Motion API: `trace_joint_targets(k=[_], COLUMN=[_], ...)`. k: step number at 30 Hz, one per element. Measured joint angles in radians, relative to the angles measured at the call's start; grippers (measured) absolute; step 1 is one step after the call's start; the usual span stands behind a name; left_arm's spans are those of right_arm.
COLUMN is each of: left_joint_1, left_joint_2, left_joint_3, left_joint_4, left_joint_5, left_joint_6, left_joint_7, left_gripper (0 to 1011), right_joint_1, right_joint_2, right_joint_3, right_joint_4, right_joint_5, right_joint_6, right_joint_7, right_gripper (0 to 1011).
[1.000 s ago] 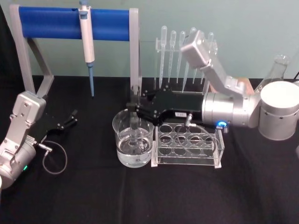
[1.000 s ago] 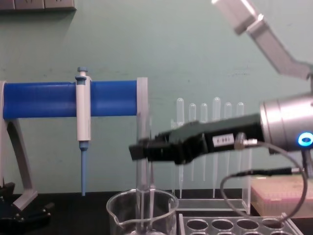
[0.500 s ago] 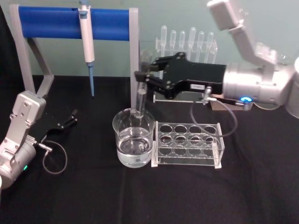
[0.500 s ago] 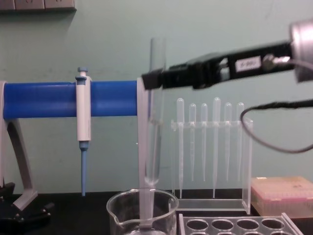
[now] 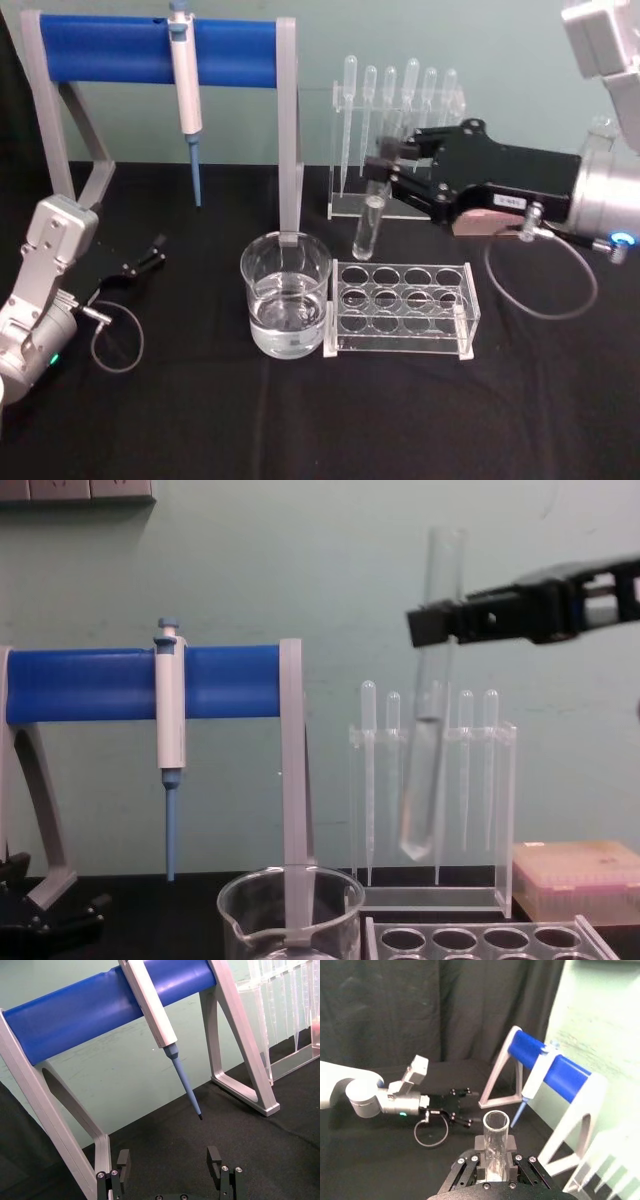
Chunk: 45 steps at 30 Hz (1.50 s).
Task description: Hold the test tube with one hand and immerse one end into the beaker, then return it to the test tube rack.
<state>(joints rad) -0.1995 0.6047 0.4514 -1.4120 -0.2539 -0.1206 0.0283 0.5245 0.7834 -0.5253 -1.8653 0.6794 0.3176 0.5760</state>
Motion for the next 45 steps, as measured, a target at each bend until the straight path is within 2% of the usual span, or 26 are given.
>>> trace_joint_targets(k=[3,14,45], left_joint_1=[0.0,0.0,0.0], left_joint_2=[0.0,0.0,0.0], left_joint_3=[0.0,0.0,0.0], left_joint_4=[0.0,0.0,0.0], left_joint_5=[0.0,0.0,0.0], left_joint_6=[0.0,0.0,0.0], left_joint_7=[0.0,0.0,0.0], left_gripper=[1000,1000,1000], right_joint_1=[-0.048,-0.105,-0.145], right_joint_2=[0.024,0.032,-0.04], right_joint_3=[0.018,0.026,0.026], right_joint_4=[-0.004,0.017,0.116], right_joint_5=[0.018,0.018,-0.076], right_joint_6=[-0.017,-0.045,-0.08], right_joint_7=[-0.019,-0.041,-0.052], right_gripper=[231,233,231])
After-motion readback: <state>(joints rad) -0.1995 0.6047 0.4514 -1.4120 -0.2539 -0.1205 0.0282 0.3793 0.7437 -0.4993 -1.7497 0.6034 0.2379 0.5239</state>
